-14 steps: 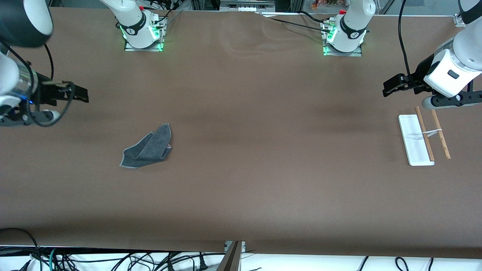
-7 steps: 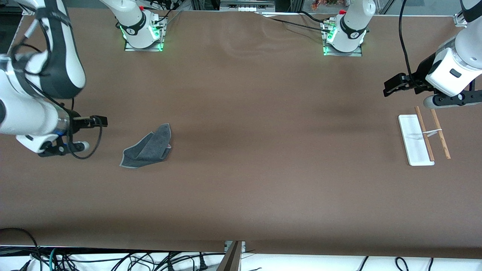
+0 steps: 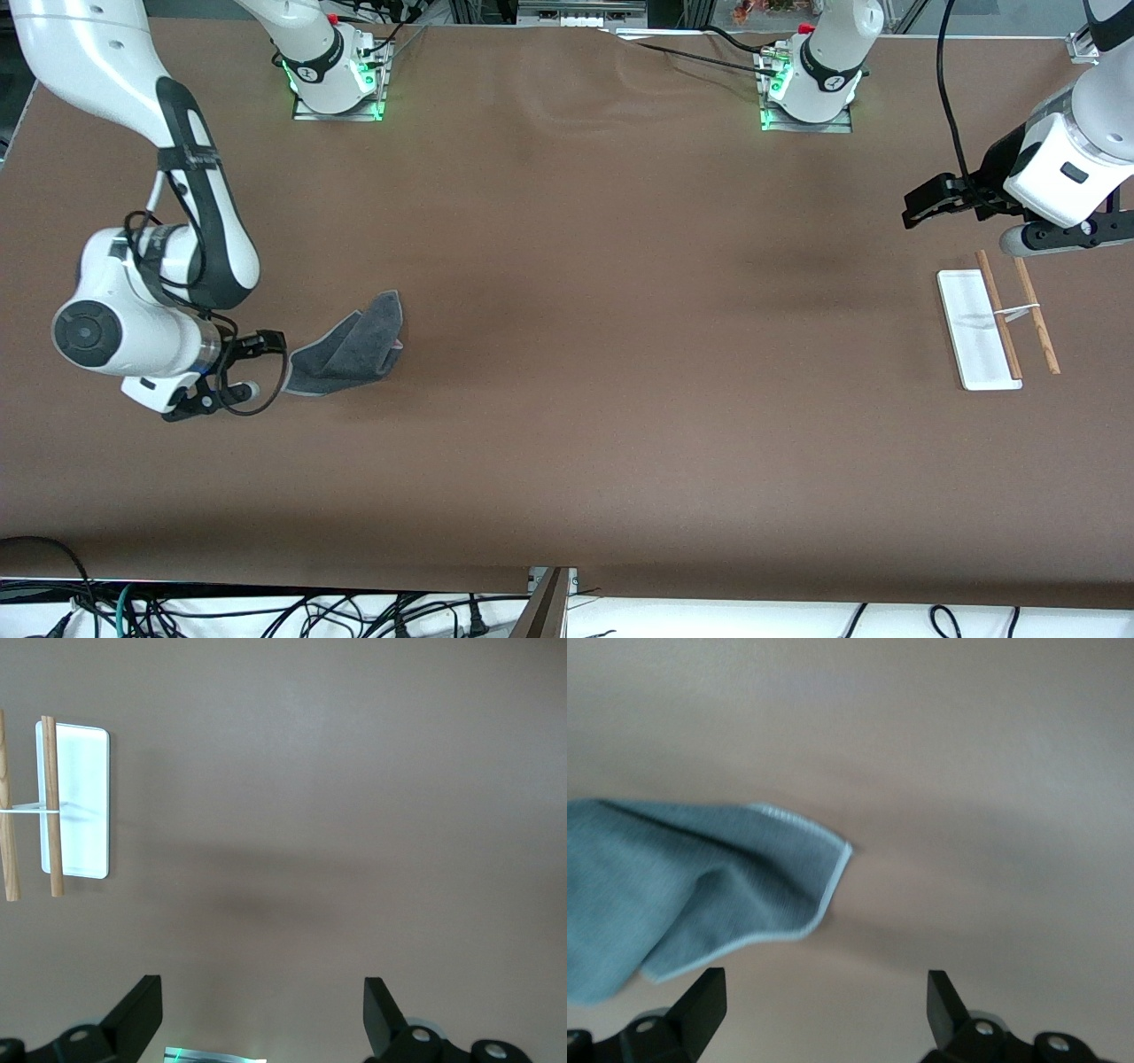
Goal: Pass towel and hang on rack
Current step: 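Close the right gripper on the grey towel's edge, then lift the towel with the right gripper toward the table middle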
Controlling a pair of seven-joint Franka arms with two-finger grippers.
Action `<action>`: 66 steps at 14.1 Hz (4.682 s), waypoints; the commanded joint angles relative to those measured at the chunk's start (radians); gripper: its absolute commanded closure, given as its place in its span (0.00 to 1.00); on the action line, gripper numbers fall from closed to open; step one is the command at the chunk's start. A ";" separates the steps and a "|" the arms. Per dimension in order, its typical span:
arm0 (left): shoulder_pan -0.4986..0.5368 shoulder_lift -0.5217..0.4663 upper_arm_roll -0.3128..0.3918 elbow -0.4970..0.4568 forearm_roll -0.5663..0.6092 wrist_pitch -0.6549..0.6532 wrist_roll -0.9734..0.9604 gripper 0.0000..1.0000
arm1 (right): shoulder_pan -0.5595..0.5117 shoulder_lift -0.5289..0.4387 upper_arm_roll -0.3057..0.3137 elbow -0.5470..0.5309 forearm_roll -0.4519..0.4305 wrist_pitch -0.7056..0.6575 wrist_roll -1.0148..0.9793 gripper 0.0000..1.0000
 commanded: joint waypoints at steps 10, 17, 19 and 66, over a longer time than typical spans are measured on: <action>-0.009 0.000 -0.013 0.026 -0.002 -0.019 -0.074 0.00 | -0.002 0.103 0.007 -0.096 0.032 0.373 -0.156 0.00; 0.021 0.035 -0.004 -0.011 -0.011 -0.010 -0.014 0.00 | -0.002 0.106 0.011 -0.108 0.036 0.388 -0.154 0.44; 0.021 0.037 -0.004 -0.023 -0.009 0.002 -0.014 0.00 | -0.002 0.106 0.013 -0.110 0.036 0.390 -0.154 0.58; -0.078 -0.001 0.123 -0.074 0.035 0.036 0.107 0.00 | 0.630 0.000 0.307 0.431 -0.059 -0.031 0.608 1.00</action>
